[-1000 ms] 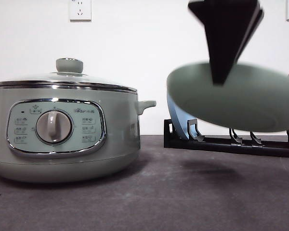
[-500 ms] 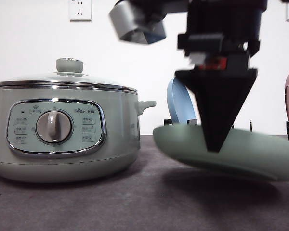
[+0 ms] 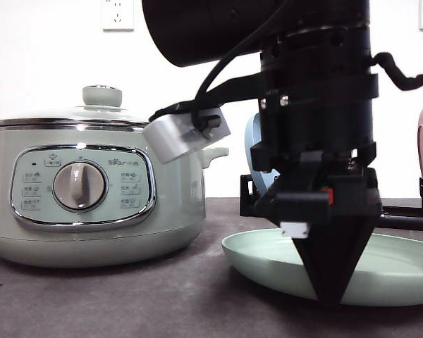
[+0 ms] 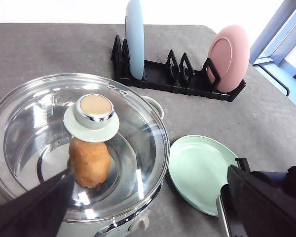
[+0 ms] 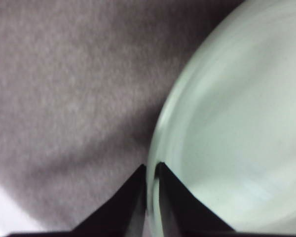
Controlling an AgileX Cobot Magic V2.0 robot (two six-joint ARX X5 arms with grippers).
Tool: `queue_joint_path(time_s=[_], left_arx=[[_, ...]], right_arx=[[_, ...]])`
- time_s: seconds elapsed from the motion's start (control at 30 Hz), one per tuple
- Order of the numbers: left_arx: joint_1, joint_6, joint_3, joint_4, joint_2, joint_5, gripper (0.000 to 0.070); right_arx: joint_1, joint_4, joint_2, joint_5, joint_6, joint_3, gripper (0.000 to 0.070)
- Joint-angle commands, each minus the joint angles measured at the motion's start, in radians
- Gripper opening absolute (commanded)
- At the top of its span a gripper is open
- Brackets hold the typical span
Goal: Transfer potato from steamer to green plate
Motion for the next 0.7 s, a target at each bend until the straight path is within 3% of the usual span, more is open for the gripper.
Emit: queue_joint_path(time_s=[0.0, 0.03, 0.13, 0.2, 0.43, 0.67], left_arx=[[-0.002, 0.009, 0.024, 0.010, 0.005, 0.003, 0.0634], [-0.002, 0.009, 0.024, 0.010, 0.005, 0.003, 0.0634], [-0.002, 0.009, 0.024, 0.010, 0.005, 0.003, 0.0634], [-0.002, 0.009, 0.024, 0.010, 0.005, 0.003, 0.0634], [-0.002, 0.009, 0.024, 0.011, 0.005, 0.003, 0.0634], [-0.002, 0.009, 0.024, 0.011, 0.005, 0.003, 0.0634]], right_arx=[[0.009, 0.011, 0.024, -0.010, 0.029, -0.001, 0.0032], [0.008, 0.014, 0.024, -0.010, 0.034, -0.001, 0.0081], [0.007, 0.017, 0.024, -0.010, 0.038, -0.001, 0.0331], [0.007, 0.015, 0.023, -0.010, 0.044, 0.000, 0.0416], [0.007, 0.007, -0.027, -0.012, 0.055, 0.010, 0.0416], [-0.002, -0.014, -0.190, -0.023, 0.054, 0.082, 0.0416]])
